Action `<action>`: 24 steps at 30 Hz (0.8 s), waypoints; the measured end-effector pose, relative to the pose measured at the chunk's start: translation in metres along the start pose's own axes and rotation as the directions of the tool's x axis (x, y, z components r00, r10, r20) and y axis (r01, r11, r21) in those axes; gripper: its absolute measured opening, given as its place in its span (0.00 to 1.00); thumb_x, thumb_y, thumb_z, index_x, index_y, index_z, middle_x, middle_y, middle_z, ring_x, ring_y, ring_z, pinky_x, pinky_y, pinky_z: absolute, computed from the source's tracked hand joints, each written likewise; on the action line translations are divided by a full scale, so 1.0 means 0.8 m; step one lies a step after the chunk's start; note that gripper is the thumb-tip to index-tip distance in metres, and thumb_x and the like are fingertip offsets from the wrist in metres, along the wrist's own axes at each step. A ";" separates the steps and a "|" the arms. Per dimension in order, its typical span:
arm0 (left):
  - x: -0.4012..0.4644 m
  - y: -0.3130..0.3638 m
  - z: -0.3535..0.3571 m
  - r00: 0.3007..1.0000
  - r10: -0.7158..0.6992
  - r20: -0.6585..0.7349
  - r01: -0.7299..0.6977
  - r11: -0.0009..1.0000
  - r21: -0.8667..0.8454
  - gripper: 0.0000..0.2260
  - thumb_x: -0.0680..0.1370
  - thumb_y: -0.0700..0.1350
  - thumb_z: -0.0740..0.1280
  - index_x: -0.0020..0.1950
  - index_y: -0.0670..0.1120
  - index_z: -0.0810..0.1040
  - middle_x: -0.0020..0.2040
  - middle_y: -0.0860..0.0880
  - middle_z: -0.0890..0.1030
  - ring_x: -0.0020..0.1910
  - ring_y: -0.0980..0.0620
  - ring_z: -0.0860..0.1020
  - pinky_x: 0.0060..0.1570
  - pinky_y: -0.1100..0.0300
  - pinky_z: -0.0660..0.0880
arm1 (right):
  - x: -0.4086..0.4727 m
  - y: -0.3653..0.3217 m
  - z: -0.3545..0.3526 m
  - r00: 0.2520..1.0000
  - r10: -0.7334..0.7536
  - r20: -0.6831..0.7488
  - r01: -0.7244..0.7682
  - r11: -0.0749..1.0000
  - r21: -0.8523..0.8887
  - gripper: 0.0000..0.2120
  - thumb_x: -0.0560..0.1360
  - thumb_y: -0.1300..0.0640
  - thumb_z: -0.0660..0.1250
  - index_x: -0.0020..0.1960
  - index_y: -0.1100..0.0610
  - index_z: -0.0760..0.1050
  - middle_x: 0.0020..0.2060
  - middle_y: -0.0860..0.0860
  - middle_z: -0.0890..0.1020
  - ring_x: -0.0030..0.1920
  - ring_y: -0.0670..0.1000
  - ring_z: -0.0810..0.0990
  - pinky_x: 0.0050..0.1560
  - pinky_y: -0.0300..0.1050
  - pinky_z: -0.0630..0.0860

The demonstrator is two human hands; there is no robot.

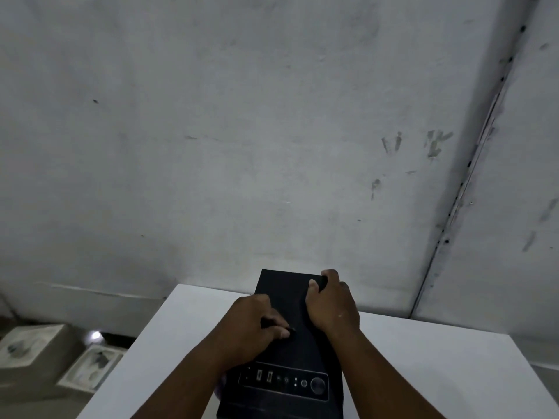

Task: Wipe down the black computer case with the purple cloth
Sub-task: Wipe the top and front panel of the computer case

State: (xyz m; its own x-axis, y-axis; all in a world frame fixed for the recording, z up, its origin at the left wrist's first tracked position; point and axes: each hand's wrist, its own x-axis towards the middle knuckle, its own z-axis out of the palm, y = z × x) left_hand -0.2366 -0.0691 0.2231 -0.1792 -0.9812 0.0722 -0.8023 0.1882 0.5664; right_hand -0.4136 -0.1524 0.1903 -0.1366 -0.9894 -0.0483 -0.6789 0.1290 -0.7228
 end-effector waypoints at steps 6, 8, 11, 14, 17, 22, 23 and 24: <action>0.009 -0.001 -0.009 0.990 -0.062 -0.125 0.070 0.996 0.057 0.05 0.79 0.53 0.72 0.52 0.57 0.87 0.46 0.59 0.78 0.47 0.62 0.77 0.49 0.68 0.72 | -0.005 0.001 -0.001 1.000 -0.010 -0.012 0.010 1.000 -0.012 0.22 0.83 0.41 0.59 0.74 0.49 0.65 0.68 0.54 0.72 0.66 0.59 0.74 0.63 0.55 0.74; 0.019 0.002 -0.018 0.963 -0.093 -0.255 0.093 0.996 -0.010 0.03 0.79 0.51 0.72 0.48 0.56 0.86 0.44 0.59 0.78 0.45 0.63 0.76 0.46 0.67 0.70 | -0.011 0.000 -0.003 0.988 -0.110 -0.111 0.109 0.994 -0.017 0.21 0.83 0.42 0.59 0.73 0.48 0.68 0.70 0.51 0.71 0.67 0.57 0.73 0.65 0.55 0.73; 0.034 0.016 -0.039 0.914 -0.097 -0.393 0.041 0.988 -0.149 0.09 0.79 0.47 0.72 0.41 0.58 0.79 0.41 0.59 0.81 0.42 0.65 0.77 0.43 0.72 0.68 | -0.028 -0.006 -0.006 0.889 -0.381 -0.253 0.412 0.908 0.079 0.19 0.81 0.40 0.58 0.69 0.45 0.73 0.66 0.43 0.75 0.67 0.48 0.73 0.67 0.52 0.73; 0.046 0.048 -0.062 0.902 -0.109 -0.419 -0.052 0.934 -0.354 0.08 0.81 0.45 0.70 0.43 0.54 0.79 0.39 0.58 0.82 0.38 0.63 0.79 0.39 0.72 0.71 | -0.049 -0.028 -0.008 0.825 -0.510 -0.244 0.560 0.796 0.229 0.23 0.80 0.35 0.55 0.71 0.41 0.70 0.68 0.35 0.74 0.69 0.40 0.72 0.70 0.46 0.71; 0.053 0.082 -0.080 0.894 -0.091 -0.439 -0.153 0.858 -0.491 0.05 0.82 0.44 0.69 0.48 0.52 0.80 0.42 0.54 0.85 0.39 0.59 0.83 0.40 0.67 0.76 | -0.070 -0.073 -0.017 0.870 -0.455 -0.191 0.483 0.707 0.517 0.19 0.83 0.36 0.58 0.72 0.36 0.68 0.65 0.31 0.77 0.62 0.36 0.78 0.62 0.35 0.74; 0.060 0.105 -0.094 0.911 -0.059 -0.408 -0.215 0.776 -0.593 0.01 0.81 0.44 0.71 0.51 0.50 0.82 0.46 0.52 0.87 0.44 0.55 0.86 0.46 0.61 0.81 | -0.060 -0.100 -0.051 0.879 -0.342 -0.332 0.476 0.656 0.586 0.12 0.85 0.52 0.63 0.63 0.38 0.77 0.53 0.27 0.80 0.54 0.30 0.78 0.50 0.24 0.72; 0.060 0.103 -0.095 0.916 -0.052 -0.397 -0.215 0.773 -0.596 0.01 0.81 0.44 0.72 0.52 0.50 0.82 0.47 0.53 0.87 0.46 0.55 0.86 0.49 0.60 0.82 | -0.054 -0.100 -0.057 0.866 -0.362 -0.344 0.499 0.655 0.567 0.12 0.84 0.55 0.64 0.62 0.40 0.78 0.52 0.29 0.81 0.53 0.31 0.79 0.50 0.24 0.71; 0.059 0.099 -0.095 0.919 -0.046 -0.391 -0.212 0.779 -0.590 0.03 0.80 0.45 0.73 0.53 0.51 0.82 0.48 0.55 0.87 0.46 0.55 0.86 0.49 0.61 0.82 | -0.047 -0.099 -0.062 0.849 -0.388 -0.358 0.527 0.666 0.528 0.13 0.84 0.57 0.64 0.61 0.41 0.79 0.52 0.31 0.83 0.53 0.33 0.80 0.51 0.24 0.72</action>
State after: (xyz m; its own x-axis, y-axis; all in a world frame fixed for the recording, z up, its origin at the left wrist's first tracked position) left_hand -0.2652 -0.1040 0.3334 0.0944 -0.9277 0.3611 -0.2516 0.3287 0.9103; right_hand -0.3905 -0.1219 0.2841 -0.1107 -0.8667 0.4864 -0.1427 -0.4705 -0.8708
